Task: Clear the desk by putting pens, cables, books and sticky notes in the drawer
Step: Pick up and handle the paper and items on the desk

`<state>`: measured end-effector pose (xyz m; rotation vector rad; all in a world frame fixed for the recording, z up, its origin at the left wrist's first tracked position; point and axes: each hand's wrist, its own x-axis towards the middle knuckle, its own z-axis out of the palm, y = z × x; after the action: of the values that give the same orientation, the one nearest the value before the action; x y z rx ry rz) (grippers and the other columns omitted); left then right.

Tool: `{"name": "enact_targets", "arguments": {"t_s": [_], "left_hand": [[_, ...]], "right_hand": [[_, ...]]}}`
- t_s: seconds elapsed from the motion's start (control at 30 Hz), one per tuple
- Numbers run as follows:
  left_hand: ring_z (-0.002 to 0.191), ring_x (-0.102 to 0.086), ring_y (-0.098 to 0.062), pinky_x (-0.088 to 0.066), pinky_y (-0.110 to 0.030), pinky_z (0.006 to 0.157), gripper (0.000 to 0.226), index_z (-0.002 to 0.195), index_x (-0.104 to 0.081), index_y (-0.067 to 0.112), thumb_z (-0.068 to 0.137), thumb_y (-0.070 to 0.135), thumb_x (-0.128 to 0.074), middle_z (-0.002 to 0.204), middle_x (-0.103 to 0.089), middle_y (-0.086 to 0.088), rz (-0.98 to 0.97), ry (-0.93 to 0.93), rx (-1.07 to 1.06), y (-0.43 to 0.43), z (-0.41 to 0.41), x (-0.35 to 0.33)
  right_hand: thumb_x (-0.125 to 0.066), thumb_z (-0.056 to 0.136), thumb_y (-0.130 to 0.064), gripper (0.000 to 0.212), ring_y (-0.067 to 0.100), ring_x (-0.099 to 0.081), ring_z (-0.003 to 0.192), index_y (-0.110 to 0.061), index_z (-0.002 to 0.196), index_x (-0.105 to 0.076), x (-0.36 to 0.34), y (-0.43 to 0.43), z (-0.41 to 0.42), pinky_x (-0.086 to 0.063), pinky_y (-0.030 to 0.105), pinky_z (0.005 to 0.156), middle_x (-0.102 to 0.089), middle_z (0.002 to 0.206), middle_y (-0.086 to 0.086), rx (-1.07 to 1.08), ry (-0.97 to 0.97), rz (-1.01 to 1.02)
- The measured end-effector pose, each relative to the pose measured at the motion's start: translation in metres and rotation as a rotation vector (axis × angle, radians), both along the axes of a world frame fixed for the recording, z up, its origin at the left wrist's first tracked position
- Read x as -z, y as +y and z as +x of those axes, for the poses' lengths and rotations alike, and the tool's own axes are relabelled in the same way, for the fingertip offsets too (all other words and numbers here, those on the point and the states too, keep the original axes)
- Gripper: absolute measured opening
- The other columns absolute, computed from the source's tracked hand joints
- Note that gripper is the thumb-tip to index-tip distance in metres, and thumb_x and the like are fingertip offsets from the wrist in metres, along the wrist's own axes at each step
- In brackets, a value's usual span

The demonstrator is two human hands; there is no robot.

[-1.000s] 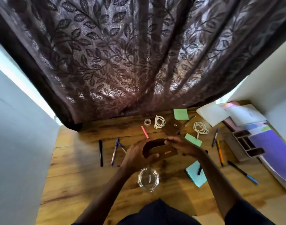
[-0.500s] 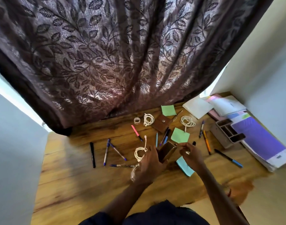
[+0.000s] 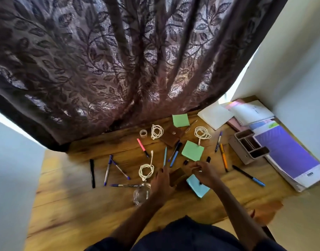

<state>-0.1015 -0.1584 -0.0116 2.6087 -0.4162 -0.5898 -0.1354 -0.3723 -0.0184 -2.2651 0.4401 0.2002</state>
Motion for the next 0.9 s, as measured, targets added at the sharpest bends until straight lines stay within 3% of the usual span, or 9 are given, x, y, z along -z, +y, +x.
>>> {"name": "enact_targets", "arguments": {"t_s": [0.2, 0.3, 0.4, 0.47, 0.53, 0.7, 0.77, 0.9], "left_hand": [[0.120, -0.059, -0.023, -0.053, -0.037, 0.089, 0.077, 0.143, -0.035, 0.023, 0.081, 0.033, -0.079, 0.134, -0.054, -0.002, 0.000, -0.038, -0.001, -0.009, 0.007, -0.002], [0.126, -0.055, -0.023, -0.049, -0.041, 0.100, 0.078, 0.142, -0.035, 0.024, 0.079, 0.034, -0.080, 0.136, -0.054, 0.000, 0.012, -0.026, -0.003, -0.013, 0.009, 0.001], [0.135, -0.044, -0.023, -0.039, -0.049, 0.112, 0.088, 0.143, -0.032, 0.027, 0.074, 0.057, -0.076, 0.143, -0.048, 0.002, 0.008, -0.029, 0.010, -0.020, 0.014, 0.006], [0.135, -0.042, -0.021, -0.038, -0.048, 0.113, 0.093, 0.145, -0.032, 0.029, 0.071, 0.075, -0.066, 0.144, -0.045, 0.002, -0.054, -0.037, 0.022, -0.028, 0.019, 0.003], [0.133, -0.043, -0.017, -0.037, -0.045, 0.112, 0.087, 0.142, -0.036, 0.029, 0.074, 0.079, -0.058, 0.142, -0.047, 0.004, -0.132, -0.092, 0.055, -0.041, 0.027, -0.009], [0.114, -0.055, -0.015, -0.042, -0.029, 0.099, 0.041, 0.120, -0.057, 0.023, 0.087, 0.045, -0.067, 0.120, -0.062, 0.006, -0.252, -0.331, 0.118, -0.091, 0.064, -0.039], [0.114, -0.055, -0.016, -0.047, -0.036, 0.099, 0.036, 0.121, -0.057, 0.022, 0.090, 0.040, -0.063, 0.119, -0.062, 0.004, -0.235, -0.348, 0.142, -0.114, 0.084, -0.042], [0.119, -0.056, -0.018, -0.046, -0.042, 0.103, 0.040, 0.126, -0.056, 0.023, 0.089, 0.038, -0.057, 0.125, -0.063, 0.003, -0.112, -0.365, 0.218, -0.159, 0.119, -0.046]], "right_hand": [[-0.063, 0.090, -0.008, 0.019, 0.009, -0.067, 0.093, -0.015, 0.101, -0.076, 0.013, -0.014, 0.019, -0.050, 0.018, 0.072, -0.073, 0.101, -0.005, -0.045, 0.016, 0.072], [-0.065, 0.089, -0.008, 0.017, 0.006, -0.068, 0.090, -0.020, 0.094, -0.076, 0.011, -0.023, 0.028, -0.048, 0.015, 0.069, -0.073, 0.097, -0.007, -0.018, 0.006, 0.114], [-0.067, 0.089, -0.006, 0.024, 0.007, -0.069, 0.082, -0.029, 0.086, -0.071, 0.009, -0.037, 0.036, -0.049, 0.019, 0.063, -0.073, 0.095, -0.005, 0.054, -0.020, 0.163], [-0.068, 0.089, -0.008, 0.022, 0.002, -0.068, 0.080, -0.030, 0.087, -0.070, 0.005, -0.052, 0.043, -0.048, 0.016, 0.061, -0.072, 0.094, -0.010, 0.074, -0.034, 0.150], [-0.067, 0.090, -0.011, 0.018, 0.000, -0.067, 0.078, -0.028, 0.093, -0.073, 0.000, -0.069, 0.052, -0.048, 0.018, 0.061, -0.070, 0.092, -0.014, 0.056, -0.049, 0.111], [-0.069, 0.087, -0.008, 0.014, 0.015, -0.070, 0.081, -0.017, 0.094, -0.078, -0.007, -0.105, 0.075, -0.052, 0.029, 0.067, -0.075, 0.091, -0.002, 0.078, -0.063, 0.100], [-0.071, 0.086, -0.005, 0.016, 0.018, -0.070, 0.082, -0.019, 0.091, -0.076, -0.013, -0.119, 0.085, -0.054, 0.035, 0.070, -0.074, 0.091, 0.000, 0.057, -0.119, 0.102], [-0.070, 0.088, -0.014, 0.011, 0.012, -0.070, 0.083, -0.020, 0.095, -0.077, -0.029, -0.152, 0.113, -0.055, 0.032, 0.074, -0.076, 0.095, -0.003, 0.091, -0.123, 0.061]]}}
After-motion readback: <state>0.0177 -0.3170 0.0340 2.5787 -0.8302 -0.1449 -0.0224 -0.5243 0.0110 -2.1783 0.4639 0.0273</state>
